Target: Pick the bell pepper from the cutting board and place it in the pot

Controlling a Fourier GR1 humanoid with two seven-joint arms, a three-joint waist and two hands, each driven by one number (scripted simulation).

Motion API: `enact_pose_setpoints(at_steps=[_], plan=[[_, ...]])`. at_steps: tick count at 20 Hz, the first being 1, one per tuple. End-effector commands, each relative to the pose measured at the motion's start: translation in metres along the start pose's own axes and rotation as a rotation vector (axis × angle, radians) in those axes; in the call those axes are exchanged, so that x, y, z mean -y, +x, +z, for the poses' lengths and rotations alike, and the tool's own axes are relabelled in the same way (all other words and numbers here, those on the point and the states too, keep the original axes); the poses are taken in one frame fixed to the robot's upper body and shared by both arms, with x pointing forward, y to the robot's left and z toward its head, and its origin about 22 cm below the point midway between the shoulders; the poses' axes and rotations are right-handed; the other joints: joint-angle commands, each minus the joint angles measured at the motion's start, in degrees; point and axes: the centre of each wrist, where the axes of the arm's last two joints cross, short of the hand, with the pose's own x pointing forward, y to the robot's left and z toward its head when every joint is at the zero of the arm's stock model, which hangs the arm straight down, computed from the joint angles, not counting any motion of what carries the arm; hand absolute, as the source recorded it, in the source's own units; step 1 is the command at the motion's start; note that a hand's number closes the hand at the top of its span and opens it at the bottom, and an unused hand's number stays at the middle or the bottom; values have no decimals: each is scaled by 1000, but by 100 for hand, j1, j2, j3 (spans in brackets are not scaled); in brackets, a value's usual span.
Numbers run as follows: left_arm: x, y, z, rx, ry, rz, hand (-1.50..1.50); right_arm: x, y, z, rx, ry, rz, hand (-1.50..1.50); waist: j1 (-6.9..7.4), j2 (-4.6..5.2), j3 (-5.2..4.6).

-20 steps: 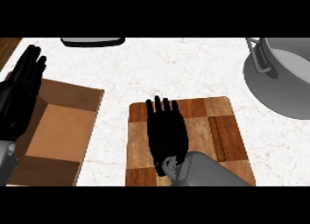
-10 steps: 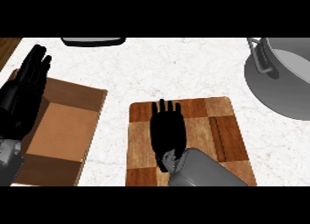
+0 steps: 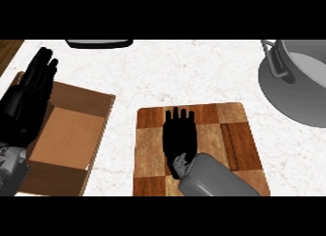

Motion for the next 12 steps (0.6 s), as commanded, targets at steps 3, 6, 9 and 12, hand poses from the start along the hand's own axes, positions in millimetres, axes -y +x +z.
enact_pose_setpoints(at_steps=[3, 6, 9, 12], plan=[[28, -49, 17, -182, -58, 98, 0, 6, 8, 1, 44, -22, -55, 150, 76, 110, -163], [40, -47, 19, -186, -51, 89, 0, 8, 10, 5, 66, -59, -27, 150, -10, 87, -160], [22, -49, 14, -201, -45, 97, 0, 12, 10, 5, 76, -64, -20, 150, -1, 91, -165], [23, -40, 11, -185, -47, 108, 0, -7, 8, 5, 74, -67, -4, 150, -51, 85, -162]])
